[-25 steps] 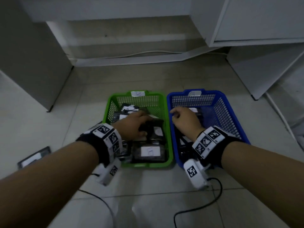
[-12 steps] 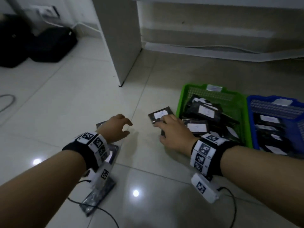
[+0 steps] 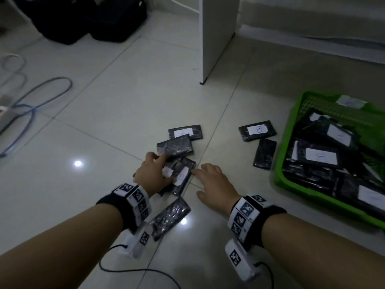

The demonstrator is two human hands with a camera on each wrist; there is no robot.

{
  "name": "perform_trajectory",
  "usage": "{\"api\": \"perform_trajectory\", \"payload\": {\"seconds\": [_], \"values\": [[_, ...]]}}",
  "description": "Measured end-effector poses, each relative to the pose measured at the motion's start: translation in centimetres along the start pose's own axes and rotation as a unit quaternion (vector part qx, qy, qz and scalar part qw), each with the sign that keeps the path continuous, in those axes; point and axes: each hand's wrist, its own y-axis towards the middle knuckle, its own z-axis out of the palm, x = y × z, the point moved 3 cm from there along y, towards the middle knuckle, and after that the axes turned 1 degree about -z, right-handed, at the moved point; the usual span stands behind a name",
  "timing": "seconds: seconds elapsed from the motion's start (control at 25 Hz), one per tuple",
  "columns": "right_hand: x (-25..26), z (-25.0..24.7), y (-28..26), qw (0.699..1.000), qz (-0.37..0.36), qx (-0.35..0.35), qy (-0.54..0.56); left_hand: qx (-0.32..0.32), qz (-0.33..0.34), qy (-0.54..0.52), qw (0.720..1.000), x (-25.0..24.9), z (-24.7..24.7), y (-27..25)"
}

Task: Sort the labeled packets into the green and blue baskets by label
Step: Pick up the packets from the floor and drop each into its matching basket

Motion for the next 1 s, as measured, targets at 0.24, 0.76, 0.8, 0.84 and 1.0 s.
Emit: {"api": "perform_trajectory", "payload": {"seconds": [0.24, 0.76, 0.8, 0.84, 1.0], "values": [[3.2, 2.2, -0.5, 0.994, -0.1, 0.041, -0.011, 0.001, -0.008, -0.157, 0.988, 0.9, -0.4, -0.5], [-1.2, -1.0, -1.7, 0.962, 0.057, 0.076, 0.255, 0.026, -0.047, -0.451, 0.891, -2.0, -2.4, 1.0], [-2.2, -2.7, -1.8, 0.943, 0.087, 0.05, 0.317, 0.018, -0.052, -0.473, 0.88, -3.1, -2.7, 1.2], [-3.1, -4.3, -1.9, 0.923, 0.11, 0.02, 0.369, 0.008, -0.059, -0.491, 0.869, -4.0, -2.9, 1.3], [-6.3, -11.0, -3.5, 0.882, 0.094, -0.134, 0.442, 0.026, -0.037, -0.531, 0.846, -9.5, -3.4, 2.1]]}}
